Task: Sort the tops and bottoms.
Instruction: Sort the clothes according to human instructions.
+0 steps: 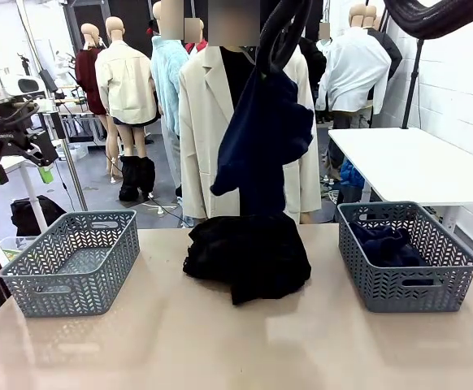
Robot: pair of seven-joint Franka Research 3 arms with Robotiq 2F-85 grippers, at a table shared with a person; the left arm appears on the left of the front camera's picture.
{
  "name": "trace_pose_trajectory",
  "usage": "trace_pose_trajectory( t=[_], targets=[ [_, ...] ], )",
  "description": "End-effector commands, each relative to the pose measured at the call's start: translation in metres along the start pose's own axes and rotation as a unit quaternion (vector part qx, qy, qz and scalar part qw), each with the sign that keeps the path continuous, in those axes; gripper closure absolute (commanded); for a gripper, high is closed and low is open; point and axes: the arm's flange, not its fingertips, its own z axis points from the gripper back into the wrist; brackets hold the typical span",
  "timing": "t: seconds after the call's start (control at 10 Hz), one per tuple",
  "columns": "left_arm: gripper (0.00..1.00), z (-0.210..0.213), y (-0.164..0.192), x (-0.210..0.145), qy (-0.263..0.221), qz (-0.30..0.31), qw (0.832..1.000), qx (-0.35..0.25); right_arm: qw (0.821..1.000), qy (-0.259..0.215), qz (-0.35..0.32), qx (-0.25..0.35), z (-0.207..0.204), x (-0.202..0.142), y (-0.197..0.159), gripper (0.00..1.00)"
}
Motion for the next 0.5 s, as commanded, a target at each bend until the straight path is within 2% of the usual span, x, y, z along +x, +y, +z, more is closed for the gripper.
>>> trace_pose_trajectory(
  t=[0.0,0.4],
  targets=[
    [0.00,0.0024,-0.0003,0.0020,-0.005,0.010,1.000,-0.005,1.000,-0.009,0.009,-0.004,0.0009,-0.0041,-0.0004,1.00],
    [0.00,0.0024,-0.0003,0.0020,-0.005,0.010,1.000,-0.005,1.000,-0.009,0.009,-0.004,0.0009,-0.0041,-0.0004,1.00]
  ],
)
